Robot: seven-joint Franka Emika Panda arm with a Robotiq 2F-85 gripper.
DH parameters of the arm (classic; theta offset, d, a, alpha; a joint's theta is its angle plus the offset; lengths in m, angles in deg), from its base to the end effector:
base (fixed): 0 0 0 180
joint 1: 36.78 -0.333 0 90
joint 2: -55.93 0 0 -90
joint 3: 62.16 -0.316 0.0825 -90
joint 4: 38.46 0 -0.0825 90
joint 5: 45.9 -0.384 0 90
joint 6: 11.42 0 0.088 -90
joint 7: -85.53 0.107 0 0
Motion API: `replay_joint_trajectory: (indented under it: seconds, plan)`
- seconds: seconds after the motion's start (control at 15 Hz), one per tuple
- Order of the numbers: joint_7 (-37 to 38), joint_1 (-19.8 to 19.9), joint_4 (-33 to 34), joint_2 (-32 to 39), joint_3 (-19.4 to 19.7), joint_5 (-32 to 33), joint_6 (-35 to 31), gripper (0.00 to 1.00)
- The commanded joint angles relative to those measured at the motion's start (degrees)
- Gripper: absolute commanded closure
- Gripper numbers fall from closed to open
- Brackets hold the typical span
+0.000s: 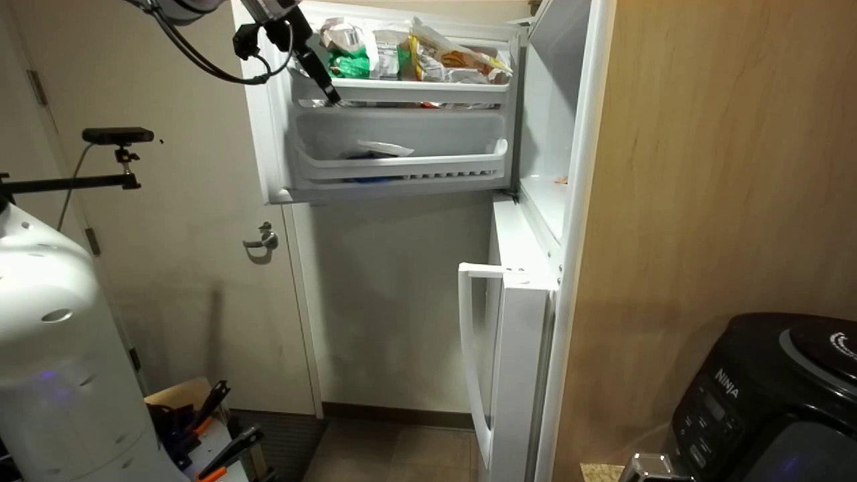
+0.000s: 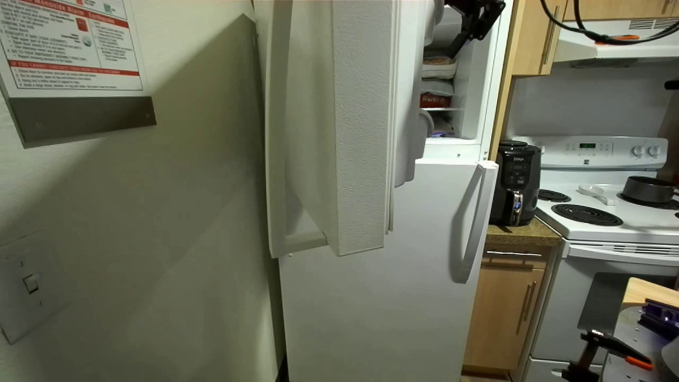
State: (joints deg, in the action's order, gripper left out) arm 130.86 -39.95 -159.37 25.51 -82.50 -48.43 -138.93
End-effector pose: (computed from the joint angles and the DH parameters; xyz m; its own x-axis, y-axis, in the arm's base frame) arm 0.3890 0.2157 0.6763 0.7666 -0.4051 0.4983 -0.2747 -0.9082 -0.3158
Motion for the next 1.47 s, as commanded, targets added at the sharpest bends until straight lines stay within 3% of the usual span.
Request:
replay_joint_trajectory:
  seconds: [0.0, 0.53, 0.6, 0.73, 1.4]
  plan:
    - [-1.0, 0.7, -2.0, -1.4, 2.3, 2.1, 1.0, 0.0]
    - [-3.2, 1.9, -2.2, -1.2, 7.4, 3.6, 2.3, 0.0]
    - [-6.3, 2.2, -1.3, -0.5, 9.9, 3.1, 2.4, 0.0]
    - [-8.8, 1.9, -1.5, -0.6, 11.3, 2.1, 2.2, 0.0]
    - [-8.6, 2.8, -0.9, -0.5, 10.8, 2.1, 2.3, 0.0]
